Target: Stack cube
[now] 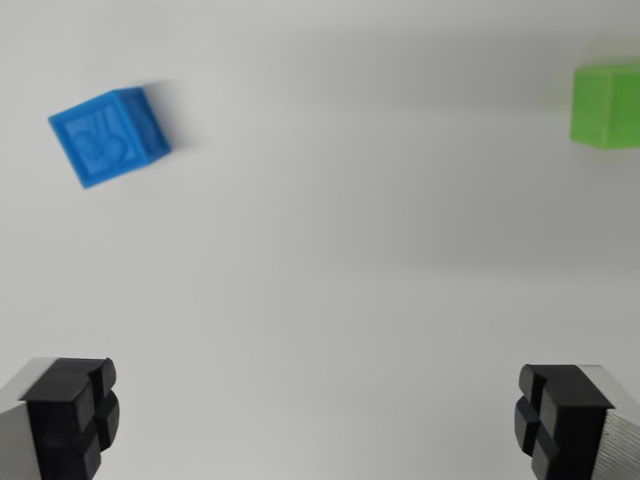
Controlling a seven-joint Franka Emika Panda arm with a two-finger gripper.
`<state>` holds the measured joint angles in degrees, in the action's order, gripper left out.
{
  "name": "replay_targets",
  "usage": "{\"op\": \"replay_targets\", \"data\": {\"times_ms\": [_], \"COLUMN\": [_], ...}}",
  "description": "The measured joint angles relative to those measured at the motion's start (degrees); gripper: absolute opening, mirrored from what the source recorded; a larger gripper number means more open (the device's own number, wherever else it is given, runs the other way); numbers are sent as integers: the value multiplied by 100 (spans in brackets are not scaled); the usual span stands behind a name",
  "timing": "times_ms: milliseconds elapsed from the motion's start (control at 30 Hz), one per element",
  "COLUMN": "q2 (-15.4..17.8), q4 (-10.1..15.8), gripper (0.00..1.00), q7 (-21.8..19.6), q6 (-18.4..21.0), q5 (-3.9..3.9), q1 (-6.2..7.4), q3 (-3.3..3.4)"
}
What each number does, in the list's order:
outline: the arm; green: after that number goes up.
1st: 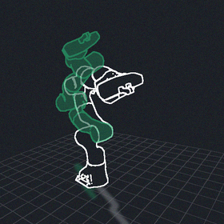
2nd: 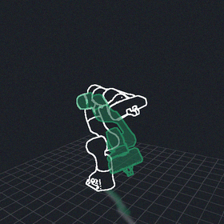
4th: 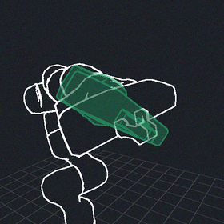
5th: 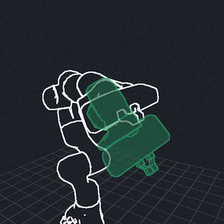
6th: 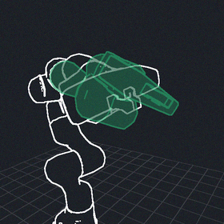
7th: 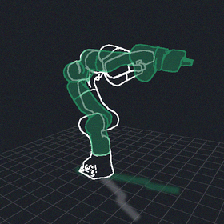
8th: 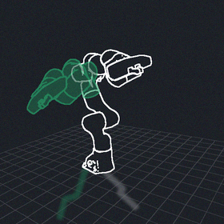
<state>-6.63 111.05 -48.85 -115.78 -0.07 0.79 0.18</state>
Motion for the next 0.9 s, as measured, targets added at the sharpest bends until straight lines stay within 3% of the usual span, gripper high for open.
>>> {"op": "replay_targets", "data": {"times_ms": [567,900], "q2": [-8,-68], "q4": [0,43], "gripper": [100,100], "q7": [3,38], "q6": [0,-110], "q5": [0,0], "q1": [0,30], "q3": [-3,-43]}}
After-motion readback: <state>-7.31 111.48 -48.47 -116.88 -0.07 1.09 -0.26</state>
